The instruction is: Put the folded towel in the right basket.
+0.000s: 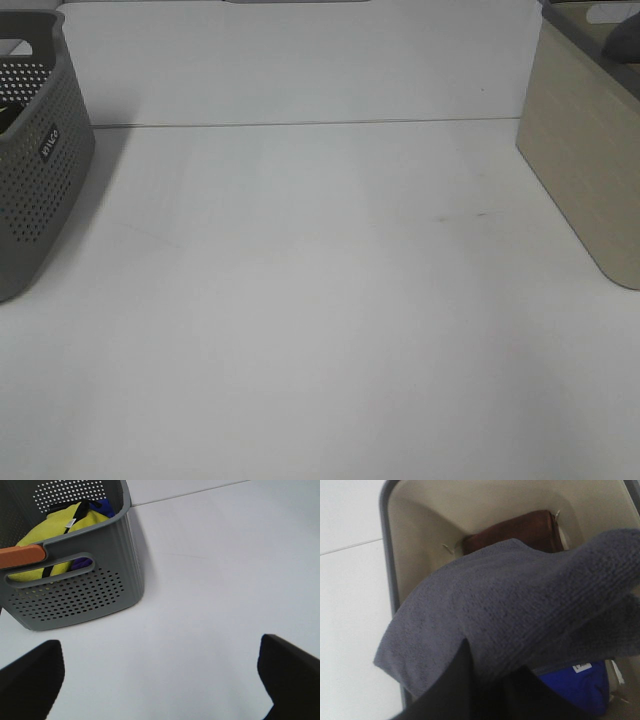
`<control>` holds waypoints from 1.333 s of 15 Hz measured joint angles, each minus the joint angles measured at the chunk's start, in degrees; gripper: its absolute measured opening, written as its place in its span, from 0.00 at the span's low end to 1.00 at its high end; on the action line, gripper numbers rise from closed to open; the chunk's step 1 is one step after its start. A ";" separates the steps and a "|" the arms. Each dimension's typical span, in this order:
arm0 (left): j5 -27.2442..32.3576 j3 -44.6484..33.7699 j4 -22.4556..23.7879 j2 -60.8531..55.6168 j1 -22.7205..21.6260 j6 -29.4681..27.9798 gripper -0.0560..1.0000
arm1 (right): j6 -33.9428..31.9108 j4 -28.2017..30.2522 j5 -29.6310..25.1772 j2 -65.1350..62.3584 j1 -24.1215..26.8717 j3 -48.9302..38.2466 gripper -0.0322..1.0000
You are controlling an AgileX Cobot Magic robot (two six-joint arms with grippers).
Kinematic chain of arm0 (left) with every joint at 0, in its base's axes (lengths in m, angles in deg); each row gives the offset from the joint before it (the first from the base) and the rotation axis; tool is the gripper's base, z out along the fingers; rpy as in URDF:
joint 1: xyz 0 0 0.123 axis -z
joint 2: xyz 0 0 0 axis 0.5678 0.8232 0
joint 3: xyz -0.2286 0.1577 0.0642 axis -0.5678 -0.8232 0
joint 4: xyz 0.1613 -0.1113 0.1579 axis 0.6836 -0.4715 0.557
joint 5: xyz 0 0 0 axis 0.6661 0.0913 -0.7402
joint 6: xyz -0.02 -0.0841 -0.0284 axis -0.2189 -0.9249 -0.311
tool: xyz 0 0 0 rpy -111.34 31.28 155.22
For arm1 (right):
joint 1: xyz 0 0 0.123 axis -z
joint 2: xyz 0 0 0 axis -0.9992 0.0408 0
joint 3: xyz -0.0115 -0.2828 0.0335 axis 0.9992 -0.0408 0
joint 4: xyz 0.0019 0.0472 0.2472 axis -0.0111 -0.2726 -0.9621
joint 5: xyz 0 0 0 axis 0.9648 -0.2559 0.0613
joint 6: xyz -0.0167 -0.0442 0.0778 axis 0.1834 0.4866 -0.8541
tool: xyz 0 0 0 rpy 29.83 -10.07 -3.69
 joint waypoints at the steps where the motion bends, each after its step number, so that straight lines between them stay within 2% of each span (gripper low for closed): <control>1: 0.00 0.00 0.00 0.00 0.00 0.00 0.99 | 0.00 0.17 0.00 1.49 0.29 0.00 0.09; 4: 0.00 0.00 0.00 0.00 0.00 0.00 0.99 | -1.03 -0.23 0.00 5.90 0.29 0.00 0.10; 6: 0.00 0.00 0.00 0.00 0.00 0.00 0.99 | -2.75 -0.11 -0.40 9.28 0.29 0.00 0.19; 9: 0.00 0.00 0.00 0.00 0.00 0.00 0.99 | -2.98 -0.06 -0.52 11.69 0.29 -0.06 0.56; 11: 0.00 0.00 0.00 0.00 0.00 0.00 0.99 | -2.98 -0.17 -0.57 11.52 0.29 -0.06 0.73; 14: 0.00 0.00 0.00 0.00 0.00 0.00 0.99 | -2.46 -5.67 -0.34 10.26 0.23 -0.06 0.78; 16: 0.00 0.00 0.00 0.00 0.00 0.00 0.99 | -0.74 -9.00 0.06 7.96 -1.72 -0.06 0.78; 18: 0.00 0.00 0.00 0.00 0.00 0.00 0.99 | 0.06 -8.31 0.11 6.30 -5.10 -0.06 0.78; 20: 0.00 0.00 0.00 0.00 0.00 0.00 0.99 | 0.00 -5.67 -0.06 4.53 -10.60 -0.06 0.78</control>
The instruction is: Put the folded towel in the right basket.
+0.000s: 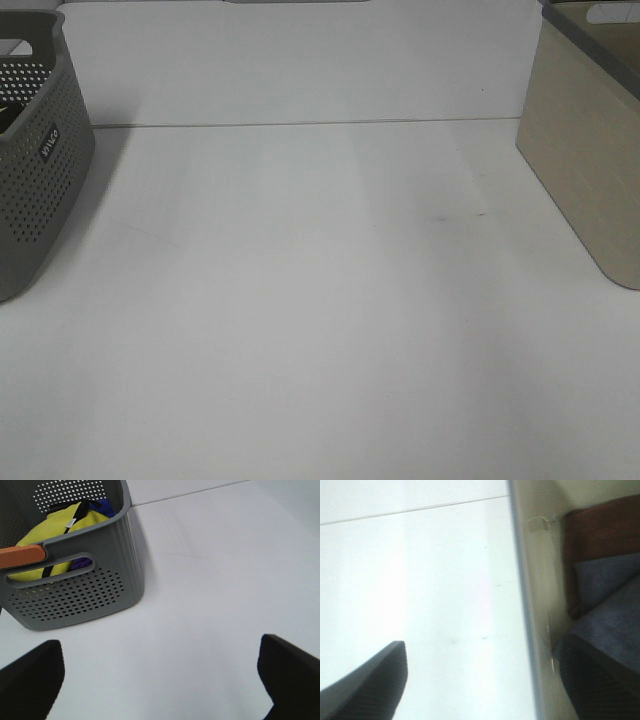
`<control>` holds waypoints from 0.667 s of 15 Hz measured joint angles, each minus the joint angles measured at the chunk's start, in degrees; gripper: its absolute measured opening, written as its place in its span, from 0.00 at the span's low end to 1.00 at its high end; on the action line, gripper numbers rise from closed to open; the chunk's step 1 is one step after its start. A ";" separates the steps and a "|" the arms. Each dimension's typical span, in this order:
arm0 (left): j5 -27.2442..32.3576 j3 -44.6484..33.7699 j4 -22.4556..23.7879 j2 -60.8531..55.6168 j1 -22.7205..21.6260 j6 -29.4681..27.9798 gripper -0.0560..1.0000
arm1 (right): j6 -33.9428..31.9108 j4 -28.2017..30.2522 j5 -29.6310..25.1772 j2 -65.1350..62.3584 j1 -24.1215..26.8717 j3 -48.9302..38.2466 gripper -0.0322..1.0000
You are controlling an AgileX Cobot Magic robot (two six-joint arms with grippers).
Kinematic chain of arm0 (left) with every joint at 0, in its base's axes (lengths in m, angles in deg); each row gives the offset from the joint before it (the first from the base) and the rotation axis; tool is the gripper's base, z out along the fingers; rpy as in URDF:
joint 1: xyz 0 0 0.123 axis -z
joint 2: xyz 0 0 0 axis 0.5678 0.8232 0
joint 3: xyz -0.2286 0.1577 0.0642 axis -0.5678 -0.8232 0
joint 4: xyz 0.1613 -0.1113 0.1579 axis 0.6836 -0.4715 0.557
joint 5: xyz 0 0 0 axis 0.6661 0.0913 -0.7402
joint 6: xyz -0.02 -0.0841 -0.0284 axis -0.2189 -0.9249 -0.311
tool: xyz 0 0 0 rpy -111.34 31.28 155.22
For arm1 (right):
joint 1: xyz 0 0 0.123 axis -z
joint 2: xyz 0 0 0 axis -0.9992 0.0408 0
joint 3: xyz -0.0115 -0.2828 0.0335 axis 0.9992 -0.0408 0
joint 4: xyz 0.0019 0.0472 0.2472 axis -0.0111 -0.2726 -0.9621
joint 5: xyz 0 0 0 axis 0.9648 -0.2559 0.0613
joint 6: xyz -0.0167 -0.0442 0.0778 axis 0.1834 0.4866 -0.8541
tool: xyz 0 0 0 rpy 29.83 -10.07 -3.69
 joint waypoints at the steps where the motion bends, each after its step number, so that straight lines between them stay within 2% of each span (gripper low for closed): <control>1: 0.00 0.00 0.00 0.00 0.00 0.00 0.99 | -0.17 1.20 -0.52 -0.57 -2.92 0.00 0.78; 5: 0.00 0.00 0.00 0.00 0.00 0.00 0.99 | -3.72 9.00 -1.49 -3.09 -11.57 0.00 0.78; 7: 0.00 0.00 0.00 0.00 0.00 0.00 0.99 | -5.50 12.03 -1.49 -5.21 -12.26 -0.06 0.78; 10: 0.00 0.00 0.00 0.00 0.00 0.00 0.99 | -5.67 14.04 -1.43 -14.21 -12.43 -9.17 0.78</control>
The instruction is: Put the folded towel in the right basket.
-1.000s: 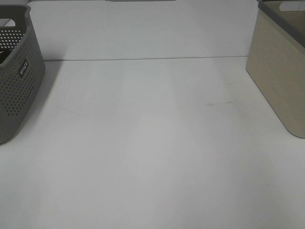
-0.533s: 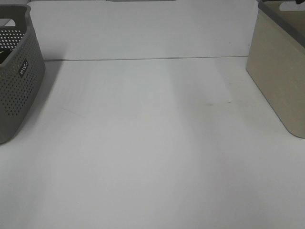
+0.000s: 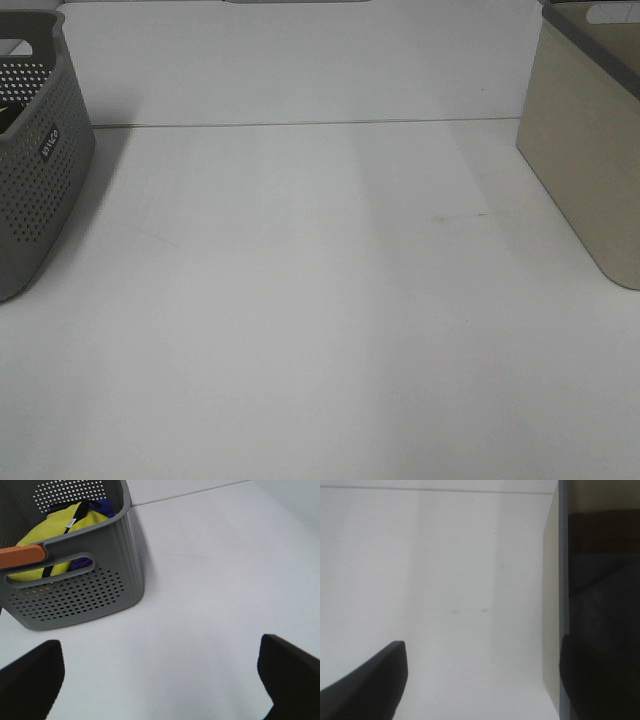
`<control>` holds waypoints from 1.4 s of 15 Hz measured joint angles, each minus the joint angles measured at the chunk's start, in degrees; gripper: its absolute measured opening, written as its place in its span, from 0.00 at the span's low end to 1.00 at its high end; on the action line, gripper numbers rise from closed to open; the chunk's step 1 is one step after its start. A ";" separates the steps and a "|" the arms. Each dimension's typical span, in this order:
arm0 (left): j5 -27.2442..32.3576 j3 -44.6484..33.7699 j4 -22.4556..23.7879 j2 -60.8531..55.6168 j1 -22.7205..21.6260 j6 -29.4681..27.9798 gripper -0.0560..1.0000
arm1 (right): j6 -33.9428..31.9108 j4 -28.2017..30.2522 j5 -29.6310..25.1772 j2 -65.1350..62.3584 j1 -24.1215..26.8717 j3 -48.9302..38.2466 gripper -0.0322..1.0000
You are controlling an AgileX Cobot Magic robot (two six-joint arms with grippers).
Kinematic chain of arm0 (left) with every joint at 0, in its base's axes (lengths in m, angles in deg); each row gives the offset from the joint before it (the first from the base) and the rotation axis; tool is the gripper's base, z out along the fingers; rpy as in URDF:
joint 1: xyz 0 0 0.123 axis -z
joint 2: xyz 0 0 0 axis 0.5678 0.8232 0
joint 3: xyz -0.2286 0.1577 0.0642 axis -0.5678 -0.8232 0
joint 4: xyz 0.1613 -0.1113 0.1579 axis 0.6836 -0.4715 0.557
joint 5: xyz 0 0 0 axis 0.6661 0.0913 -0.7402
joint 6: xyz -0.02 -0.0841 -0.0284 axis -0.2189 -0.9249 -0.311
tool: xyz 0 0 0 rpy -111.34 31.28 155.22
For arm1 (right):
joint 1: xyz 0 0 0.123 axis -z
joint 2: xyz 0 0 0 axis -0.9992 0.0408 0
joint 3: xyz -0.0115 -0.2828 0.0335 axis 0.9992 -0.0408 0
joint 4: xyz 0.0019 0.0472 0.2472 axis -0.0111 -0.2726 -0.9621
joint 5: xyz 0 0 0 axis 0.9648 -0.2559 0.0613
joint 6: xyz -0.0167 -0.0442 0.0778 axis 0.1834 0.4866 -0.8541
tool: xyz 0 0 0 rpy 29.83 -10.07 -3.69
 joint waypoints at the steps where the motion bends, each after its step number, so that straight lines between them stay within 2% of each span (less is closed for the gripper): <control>1: 0.00 0.00 0.00 0.00 0.00 0.00 0.99 | 0.00 0.86 0.00 -3.15 0.00 -4.76 0.78; 5: 0.00 0.00 0.00 0.00 0.00 0.00 0.99 | -0.40 1.83 0.11 -13.92 0.00 -24.58 0.78; 10: 0.00 0.00 0.00 0.00 0.00 0.00 0.99 | -0.40 1.83 0.17 -30.77 0.00 -54.89 0.78; 12: 0.00 0.00 0.00 0.00 0.00 0.00 0.99 | -0.40 1.83 0.11 -38.56 0.00 -64.69 0.78; 13: 0.00 0.00 0.00 0.00 0.00 0.00 0.99 | -0.40 1.83 0.06 -40.91 0.00 -66.75 0.78; 14: 0.00 0.00 0.00 0.00 0.00 0.00 0.99 | -0.40 1.83 0.40 -50.53 0.00 -72.31 0.78; 19: 0.00 0.00 0.00 0.00 0.00 0.00 0.99 | 1.43 1.83 8.71 -77.75 0.00 -76.66 0.78; 21: 0.00 0.00 0.00 0.00 0.00 0.00 0.99 | 2.12 1.83 8.82 -87.72 0.00 -77.35 0.78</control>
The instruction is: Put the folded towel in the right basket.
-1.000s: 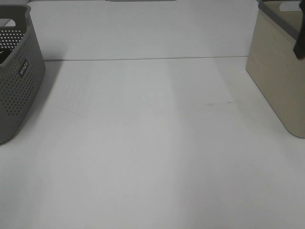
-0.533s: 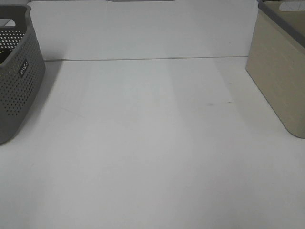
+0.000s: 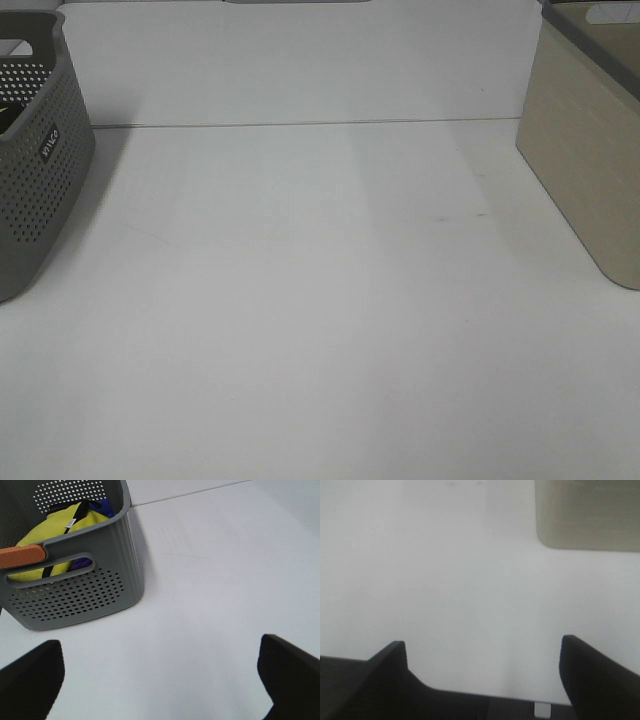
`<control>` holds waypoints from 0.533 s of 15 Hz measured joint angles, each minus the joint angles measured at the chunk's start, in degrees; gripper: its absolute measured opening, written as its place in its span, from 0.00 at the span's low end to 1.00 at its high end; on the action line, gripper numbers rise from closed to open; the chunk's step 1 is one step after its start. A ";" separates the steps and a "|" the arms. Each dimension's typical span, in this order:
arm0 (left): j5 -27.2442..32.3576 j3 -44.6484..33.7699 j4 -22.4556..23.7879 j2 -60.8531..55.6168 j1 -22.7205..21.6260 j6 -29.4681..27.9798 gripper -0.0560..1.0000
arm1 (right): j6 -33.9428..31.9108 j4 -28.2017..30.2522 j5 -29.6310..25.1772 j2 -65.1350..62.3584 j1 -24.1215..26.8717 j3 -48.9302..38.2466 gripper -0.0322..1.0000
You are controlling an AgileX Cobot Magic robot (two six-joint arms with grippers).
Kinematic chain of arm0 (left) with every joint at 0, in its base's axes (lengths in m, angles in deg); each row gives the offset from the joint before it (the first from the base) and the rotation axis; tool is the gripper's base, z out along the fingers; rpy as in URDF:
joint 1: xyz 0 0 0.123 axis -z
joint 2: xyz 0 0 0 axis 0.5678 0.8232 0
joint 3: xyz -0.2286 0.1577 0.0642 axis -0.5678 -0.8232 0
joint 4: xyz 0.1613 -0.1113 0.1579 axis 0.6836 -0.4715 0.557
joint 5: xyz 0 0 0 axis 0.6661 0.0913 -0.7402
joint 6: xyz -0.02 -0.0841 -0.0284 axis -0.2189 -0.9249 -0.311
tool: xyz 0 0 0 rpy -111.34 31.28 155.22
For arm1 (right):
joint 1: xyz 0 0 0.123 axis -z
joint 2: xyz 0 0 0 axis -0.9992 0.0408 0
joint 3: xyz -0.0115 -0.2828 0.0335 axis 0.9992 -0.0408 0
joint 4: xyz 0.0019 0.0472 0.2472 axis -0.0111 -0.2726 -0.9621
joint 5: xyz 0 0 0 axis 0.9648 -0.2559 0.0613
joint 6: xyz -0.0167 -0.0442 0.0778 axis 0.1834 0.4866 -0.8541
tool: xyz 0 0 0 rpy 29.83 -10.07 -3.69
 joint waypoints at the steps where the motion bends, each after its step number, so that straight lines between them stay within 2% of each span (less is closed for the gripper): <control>1: 0.00 0.00 0.00 0.00 0.00 0.00 0.99 | 0.52 0.00 0.00 -3.67 0.00 -0.06 0.78; 3: 0.00 0.00 0.00 0.00 0.00 0.00 0.99 | 1.20 -0.57 0.00 -9.45 0.00 -0.17 0.77; 8: 0.00 0.00 0.00 0.00 0.00 0.00 0.99 | 1.15 -1.09 0.06 -10.43 0.00 -0.29 0.77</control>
